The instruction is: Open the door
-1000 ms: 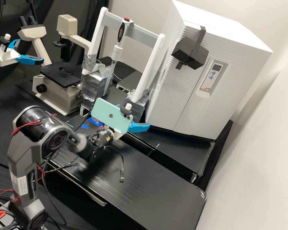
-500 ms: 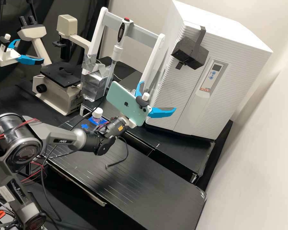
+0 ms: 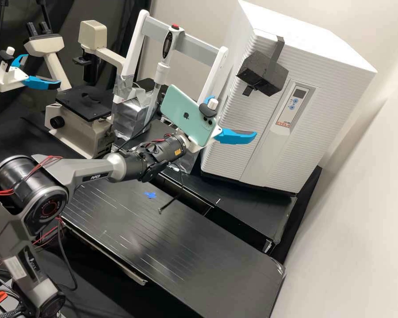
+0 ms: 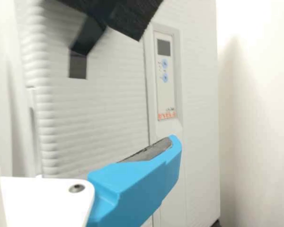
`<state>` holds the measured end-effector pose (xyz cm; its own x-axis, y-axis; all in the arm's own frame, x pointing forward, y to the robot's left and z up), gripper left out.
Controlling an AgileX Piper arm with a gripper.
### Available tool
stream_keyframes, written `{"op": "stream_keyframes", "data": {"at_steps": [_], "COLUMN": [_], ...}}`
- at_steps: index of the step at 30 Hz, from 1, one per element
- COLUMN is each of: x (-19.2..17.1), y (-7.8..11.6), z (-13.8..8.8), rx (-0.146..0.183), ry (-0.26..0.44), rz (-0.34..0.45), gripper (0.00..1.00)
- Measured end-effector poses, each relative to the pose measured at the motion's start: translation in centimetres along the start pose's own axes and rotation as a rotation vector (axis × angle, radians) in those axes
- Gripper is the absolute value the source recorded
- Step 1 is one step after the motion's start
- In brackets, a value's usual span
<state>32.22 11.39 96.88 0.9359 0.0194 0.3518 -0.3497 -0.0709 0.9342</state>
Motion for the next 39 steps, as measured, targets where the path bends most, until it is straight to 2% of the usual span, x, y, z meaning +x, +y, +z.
{"op": "stream_keyframes", "data": {"at_steps": [7,12,13,21,26,35,39], "x": [1.4,1.9,1.9,2.2,2.2,2.2,2.2], "y": [-0.3,-0.6,-0.6,-0.3,-0.3,-0.4,-0.4], "z": [0.1,0.6,0.8,1.5,1.4,1.4,1.4], "rx": [-0.029,-0.025,-0.026,-0.033,-0.048,-0.039,-0.046], "ry": [-0.015,-0.035,-0.039,-0.057,-0.048,-0.046,-0.042], "rz": [-0.003,-0.009,-0.009,0.001,-0.005,-0.016,-0.019], "gripper": [1.00,1.00,0.00,0.00,0.00,0.00,0.00]}}
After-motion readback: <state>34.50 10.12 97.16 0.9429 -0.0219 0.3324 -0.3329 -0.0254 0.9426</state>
